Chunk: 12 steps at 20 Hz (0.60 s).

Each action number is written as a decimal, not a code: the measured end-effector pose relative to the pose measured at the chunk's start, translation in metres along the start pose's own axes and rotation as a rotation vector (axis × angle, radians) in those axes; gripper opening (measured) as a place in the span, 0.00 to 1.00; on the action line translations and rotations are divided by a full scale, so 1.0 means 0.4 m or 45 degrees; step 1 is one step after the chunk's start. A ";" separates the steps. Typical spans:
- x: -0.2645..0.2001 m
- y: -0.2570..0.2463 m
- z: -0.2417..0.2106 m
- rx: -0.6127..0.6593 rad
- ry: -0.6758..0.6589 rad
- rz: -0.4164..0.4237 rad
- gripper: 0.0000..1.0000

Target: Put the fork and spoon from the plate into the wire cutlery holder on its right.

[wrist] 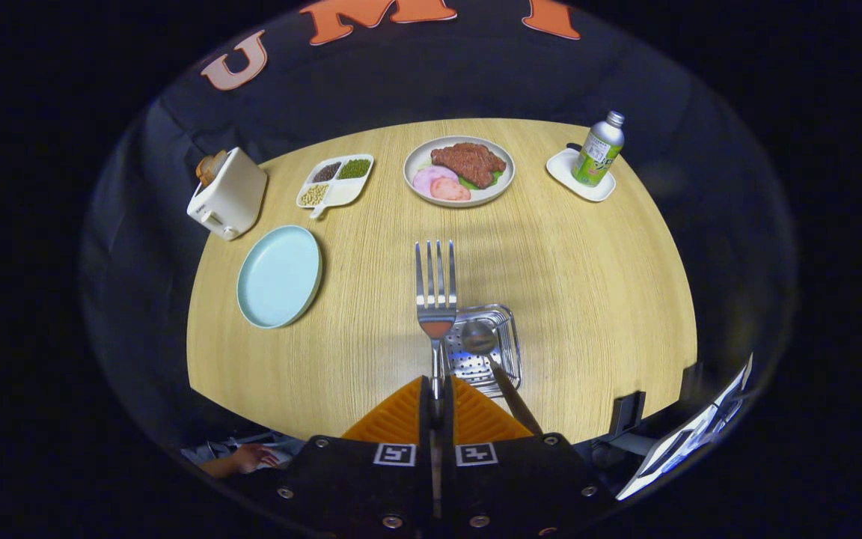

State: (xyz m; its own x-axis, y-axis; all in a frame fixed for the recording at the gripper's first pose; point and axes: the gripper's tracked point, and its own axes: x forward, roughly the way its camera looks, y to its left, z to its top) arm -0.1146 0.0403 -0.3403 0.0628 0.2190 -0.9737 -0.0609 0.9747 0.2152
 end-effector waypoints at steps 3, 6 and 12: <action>0.019 -0.022 -0.061 -0.041 0.111 -0.006 0.05; 0.033 -0.046 -0.094 -0.044 0.194 -0.025 0.05; 0.045 -0.056 -0.107 -0.013 0.248 -0.009 0.06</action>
State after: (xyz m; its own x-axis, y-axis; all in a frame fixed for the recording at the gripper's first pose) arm -0.1549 0.0207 -0.3659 -0.1307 0.1984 -0.9714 -0.0715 0.9753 0.2089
